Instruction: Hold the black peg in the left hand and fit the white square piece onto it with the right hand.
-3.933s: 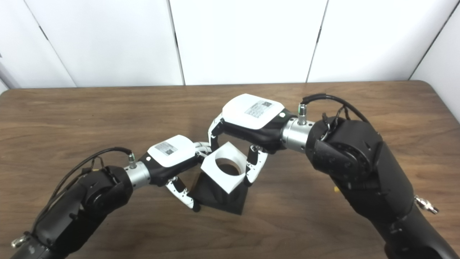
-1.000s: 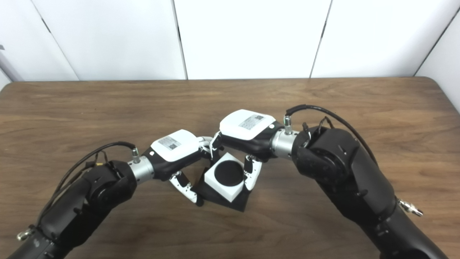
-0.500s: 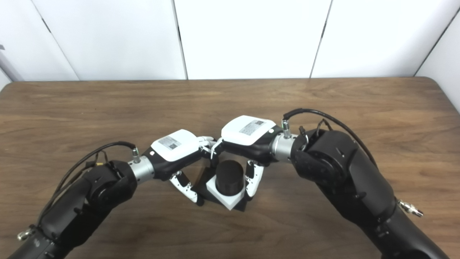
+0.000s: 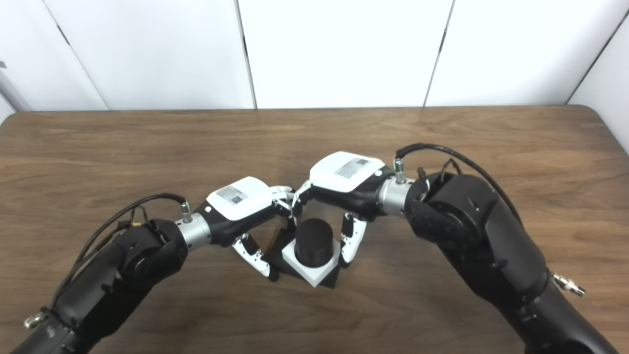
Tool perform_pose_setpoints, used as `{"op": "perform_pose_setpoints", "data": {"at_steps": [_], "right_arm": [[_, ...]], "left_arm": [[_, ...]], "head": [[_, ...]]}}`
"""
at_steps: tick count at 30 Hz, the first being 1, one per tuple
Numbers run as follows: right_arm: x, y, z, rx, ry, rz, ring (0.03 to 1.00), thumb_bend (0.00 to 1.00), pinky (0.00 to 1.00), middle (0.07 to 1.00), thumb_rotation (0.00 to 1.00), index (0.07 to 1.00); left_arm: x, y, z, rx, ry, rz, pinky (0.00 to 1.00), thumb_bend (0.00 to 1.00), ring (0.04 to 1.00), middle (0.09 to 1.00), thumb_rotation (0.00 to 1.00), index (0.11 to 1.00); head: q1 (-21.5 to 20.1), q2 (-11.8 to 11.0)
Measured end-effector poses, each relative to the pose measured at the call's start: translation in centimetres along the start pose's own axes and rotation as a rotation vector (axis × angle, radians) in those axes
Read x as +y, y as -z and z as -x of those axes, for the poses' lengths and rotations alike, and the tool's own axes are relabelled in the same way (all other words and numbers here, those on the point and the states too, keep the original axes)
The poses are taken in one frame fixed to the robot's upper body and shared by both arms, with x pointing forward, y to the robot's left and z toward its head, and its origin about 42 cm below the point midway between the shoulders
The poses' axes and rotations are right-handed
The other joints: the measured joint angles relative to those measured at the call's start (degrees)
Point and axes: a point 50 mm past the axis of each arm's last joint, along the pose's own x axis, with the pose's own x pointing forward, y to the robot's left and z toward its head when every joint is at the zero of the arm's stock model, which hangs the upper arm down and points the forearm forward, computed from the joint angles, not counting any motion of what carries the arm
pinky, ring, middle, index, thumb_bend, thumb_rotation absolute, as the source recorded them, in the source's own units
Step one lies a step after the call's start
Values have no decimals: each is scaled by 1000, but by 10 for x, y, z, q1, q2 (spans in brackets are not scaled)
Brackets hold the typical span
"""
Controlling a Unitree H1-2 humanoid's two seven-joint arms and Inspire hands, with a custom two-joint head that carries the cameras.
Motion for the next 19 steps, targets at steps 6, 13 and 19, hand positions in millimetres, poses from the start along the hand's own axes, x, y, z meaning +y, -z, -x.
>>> {"op": "perform_pose_setpoints", "data": {"at_steps": [6, 13, 19], "right_arm": [[-12, 21, 16, 70, 48, -25, 790, 871, 710, 795, 109, 702], [-29, 44, 33, 157, 191, -107, 767, 801, 653, 781, 73, 678], [-25, 61, 49, 245, 313, -200, 735, 773, 603, 755, 41, 669]], "left_arm": [[0, 0, 0, 1, 0, 1, 724, 524, 918, 896, 69, 491], [0, 1, 1, 1, -1, 3, 716, 524, 920, 900, 69, 491], [0, 1, 1, 0, 0, 3, 717, 524, 921, 897, 69, 491]], "head": [[-1, 0], [-5, -3], [-6, -2]]}}
